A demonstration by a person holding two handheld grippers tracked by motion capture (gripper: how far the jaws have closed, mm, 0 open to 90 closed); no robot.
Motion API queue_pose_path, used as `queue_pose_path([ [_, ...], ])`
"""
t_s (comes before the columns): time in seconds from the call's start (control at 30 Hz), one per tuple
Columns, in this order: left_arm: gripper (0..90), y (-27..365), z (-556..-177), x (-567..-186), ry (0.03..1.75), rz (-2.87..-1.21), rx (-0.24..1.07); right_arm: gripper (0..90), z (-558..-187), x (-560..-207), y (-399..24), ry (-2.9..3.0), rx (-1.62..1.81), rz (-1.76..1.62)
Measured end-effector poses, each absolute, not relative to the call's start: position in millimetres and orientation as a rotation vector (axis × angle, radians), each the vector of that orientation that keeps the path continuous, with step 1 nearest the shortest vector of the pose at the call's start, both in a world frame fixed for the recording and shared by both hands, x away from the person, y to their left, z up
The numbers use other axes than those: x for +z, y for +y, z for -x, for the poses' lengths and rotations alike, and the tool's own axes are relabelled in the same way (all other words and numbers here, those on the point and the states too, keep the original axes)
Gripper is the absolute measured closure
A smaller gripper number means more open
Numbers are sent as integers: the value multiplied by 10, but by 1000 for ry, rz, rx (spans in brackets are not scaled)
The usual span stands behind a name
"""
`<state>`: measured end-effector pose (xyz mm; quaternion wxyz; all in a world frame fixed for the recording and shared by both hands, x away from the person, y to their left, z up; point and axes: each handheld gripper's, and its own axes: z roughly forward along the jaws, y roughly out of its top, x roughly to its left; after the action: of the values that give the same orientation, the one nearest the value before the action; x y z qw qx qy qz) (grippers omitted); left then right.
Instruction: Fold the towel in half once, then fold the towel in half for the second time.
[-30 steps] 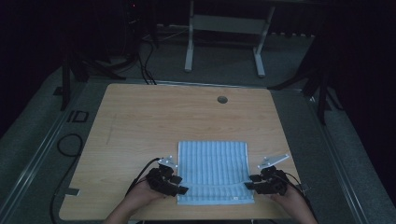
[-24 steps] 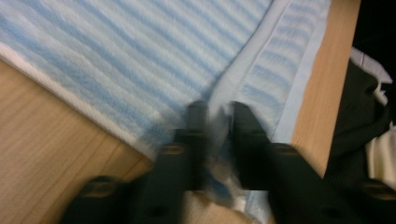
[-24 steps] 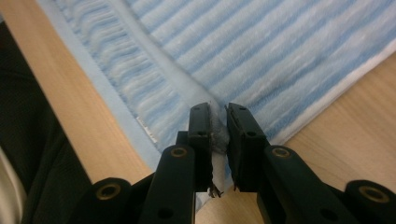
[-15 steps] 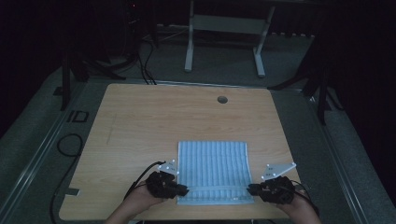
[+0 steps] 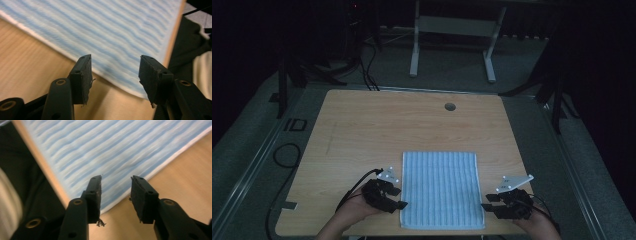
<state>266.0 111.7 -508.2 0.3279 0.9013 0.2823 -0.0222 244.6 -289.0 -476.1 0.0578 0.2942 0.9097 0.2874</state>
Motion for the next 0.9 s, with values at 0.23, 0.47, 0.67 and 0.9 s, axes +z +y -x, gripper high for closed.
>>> queue_pose_path([
  [0.23, 423, 1103, -2885, -5115, 815, -2361, 2, 556, -2892, -4763, -2839, 2697, 871, -924],
  [0.47, 423, 1222, -3249, -5073, 910, -2300, 70, 532, -3235, -4719, -2826, 2661, 851, -972],
  [0.67, 341, 1246, -3580, -4979, 979, -2260, 120, 504, -3554, -4668, -2843, 2633, 863, -1036],
  [0.9, 291, 1167, -3888, -5002, 998, -2283, 142, 468, -3899, -4665, -2826, 2622, 821, -1113],
])
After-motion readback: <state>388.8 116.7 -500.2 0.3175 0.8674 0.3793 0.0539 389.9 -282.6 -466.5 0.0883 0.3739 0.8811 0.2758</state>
